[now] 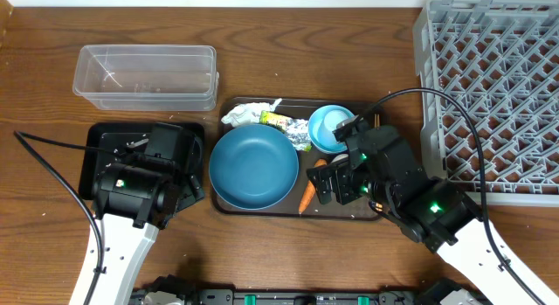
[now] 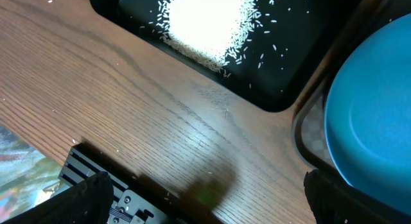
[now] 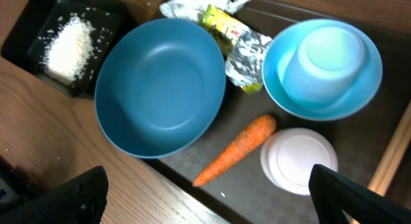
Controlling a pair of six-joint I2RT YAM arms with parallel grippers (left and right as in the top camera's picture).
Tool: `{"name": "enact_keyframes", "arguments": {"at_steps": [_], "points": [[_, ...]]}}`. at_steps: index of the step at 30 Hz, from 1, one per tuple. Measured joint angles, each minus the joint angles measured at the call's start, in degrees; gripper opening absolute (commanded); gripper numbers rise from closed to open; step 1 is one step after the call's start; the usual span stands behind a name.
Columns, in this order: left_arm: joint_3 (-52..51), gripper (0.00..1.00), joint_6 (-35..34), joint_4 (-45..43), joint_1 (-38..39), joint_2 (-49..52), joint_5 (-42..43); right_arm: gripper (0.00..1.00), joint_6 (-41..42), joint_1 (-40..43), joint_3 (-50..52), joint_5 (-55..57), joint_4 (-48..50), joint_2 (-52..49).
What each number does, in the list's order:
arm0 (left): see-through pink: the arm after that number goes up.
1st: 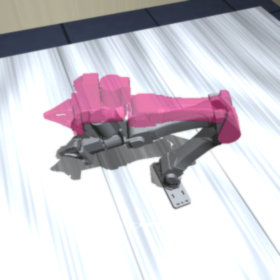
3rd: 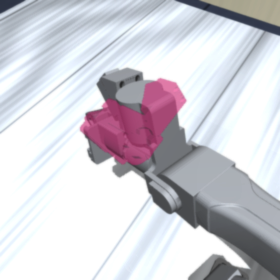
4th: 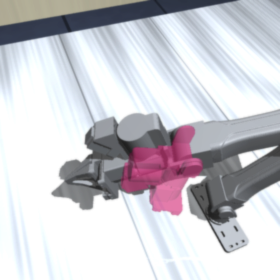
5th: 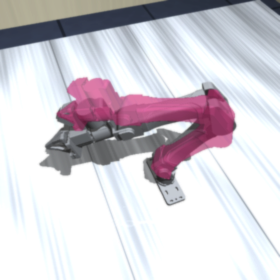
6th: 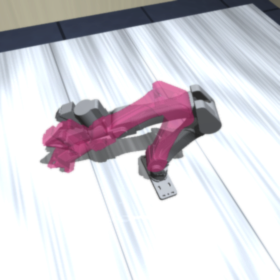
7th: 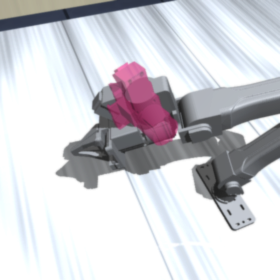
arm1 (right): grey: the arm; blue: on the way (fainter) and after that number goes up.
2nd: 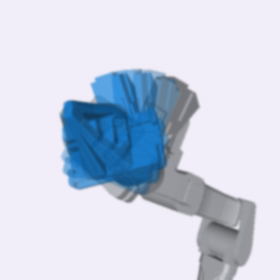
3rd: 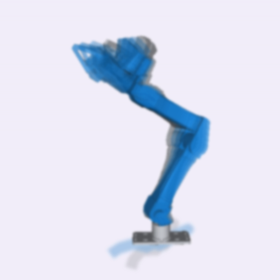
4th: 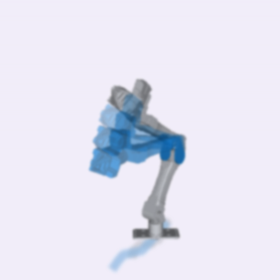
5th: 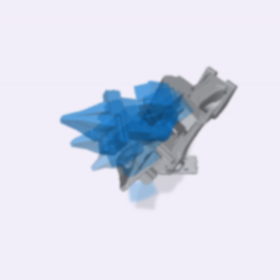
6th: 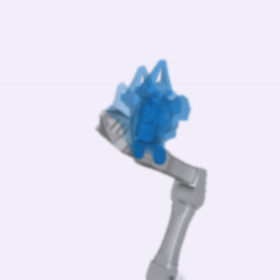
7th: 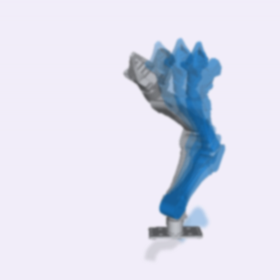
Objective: Sort waste into correct bins and load items into the dishwasher rack
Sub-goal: 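Reach the right gripper to the white cup and grasp it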
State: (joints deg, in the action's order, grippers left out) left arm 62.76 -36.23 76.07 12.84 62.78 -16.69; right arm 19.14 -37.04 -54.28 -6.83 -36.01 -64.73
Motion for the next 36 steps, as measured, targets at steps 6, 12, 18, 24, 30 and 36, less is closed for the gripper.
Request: {"name": "enact_keyframes", "arguments": {"at_steps": [6,12,18,24,30,36], "points": [[0.0,0.98,0.02,0.0,0.0,0.0,0.0,0.99,-0.55,0.0,0.0,1.99,0.63,-3.93],[0.0,0.98,0.0,0.0,0.0,0.0,0.0,0.99,-0.57,-0.07,0.0,7.3,0.79,-7.8],[0.0,0.98,0.0,0.0,0.0,0.0,0.0,0.99,-0.72,-2.03,0.0,11.69,1.2,-12.76],[0.0,0.98,0.0,0.0,0.0,0.0,0.0,0.99,-0.2,-2.38,0.0,15.08,0.94,-17.25],[0.0,0.98,0.0,0.0,0.0,0.0,0.0,0.99,2.6,-2.36,0.0,19.82,-0.55,-18.86],[0.0,0.98,0.02,0.0,0.0,0.0,0.0,0.99,3.45,-2.38,0.0,21.62,-0.11,-19.54]]}}
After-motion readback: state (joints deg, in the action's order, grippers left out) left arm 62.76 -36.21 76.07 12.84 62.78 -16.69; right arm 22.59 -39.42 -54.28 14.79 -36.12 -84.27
